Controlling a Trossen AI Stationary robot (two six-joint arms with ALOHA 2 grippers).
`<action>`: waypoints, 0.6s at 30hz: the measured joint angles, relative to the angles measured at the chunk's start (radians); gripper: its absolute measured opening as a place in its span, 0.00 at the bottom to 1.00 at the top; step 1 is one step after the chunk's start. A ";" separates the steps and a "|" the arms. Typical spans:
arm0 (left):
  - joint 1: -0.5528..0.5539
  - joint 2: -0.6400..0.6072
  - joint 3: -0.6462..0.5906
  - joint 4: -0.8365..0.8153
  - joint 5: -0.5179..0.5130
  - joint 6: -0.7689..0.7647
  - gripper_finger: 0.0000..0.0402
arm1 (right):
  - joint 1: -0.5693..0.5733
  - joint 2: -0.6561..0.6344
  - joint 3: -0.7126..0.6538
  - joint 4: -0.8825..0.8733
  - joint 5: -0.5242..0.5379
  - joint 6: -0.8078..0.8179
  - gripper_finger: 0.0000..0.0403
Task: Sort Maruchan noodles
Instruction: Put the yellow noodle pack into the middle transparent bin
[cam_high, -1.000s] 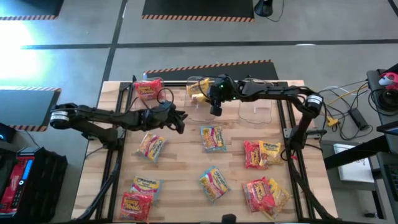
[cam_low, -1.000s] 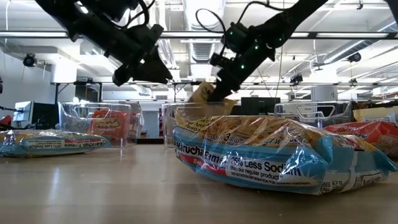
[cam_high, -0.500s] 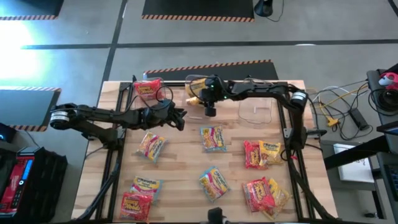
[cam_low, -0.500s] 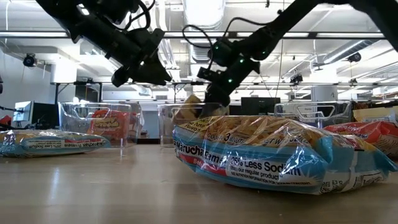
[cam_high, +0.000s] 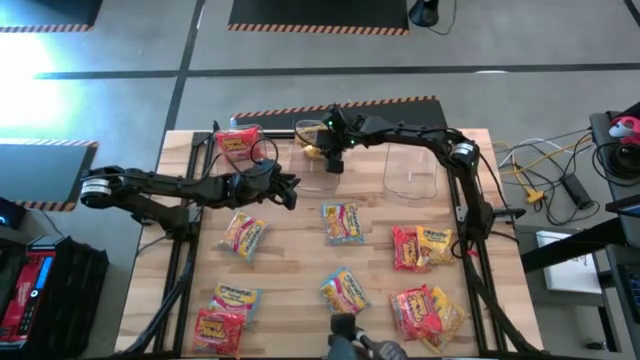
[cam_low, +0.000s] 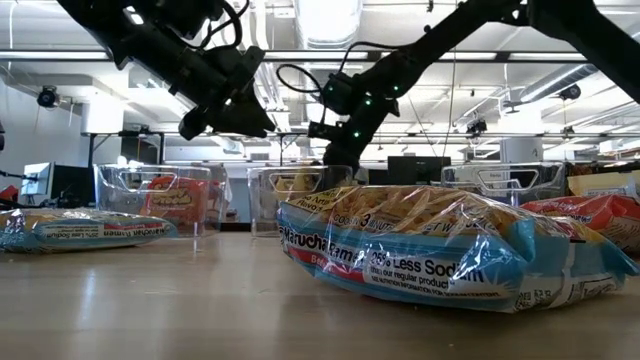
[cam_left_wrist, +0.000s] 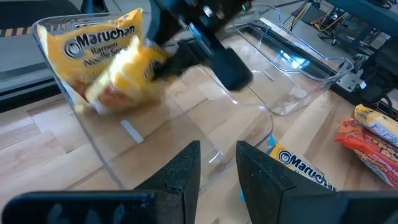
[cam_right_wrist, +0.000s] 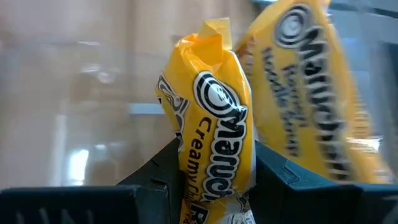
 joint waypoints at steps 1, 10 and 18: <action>0.000 0.000 0.000 0.000 0.000 0.000 0.21 | -0.006 0.000 0.009 0.001 0.016 -0.013 0.30; 0.000 0.000 0.000 0.000 0.000 -0.019 0.21 | -0.050 0.000 0.077 -0.137 0.002 -0.019 0.30; 0.000 0.000 -0.001 0.000 0.000 -0.022 0.21 | -0.050 -0.002 0.087 -0.173 -0.127 -0.038 0.30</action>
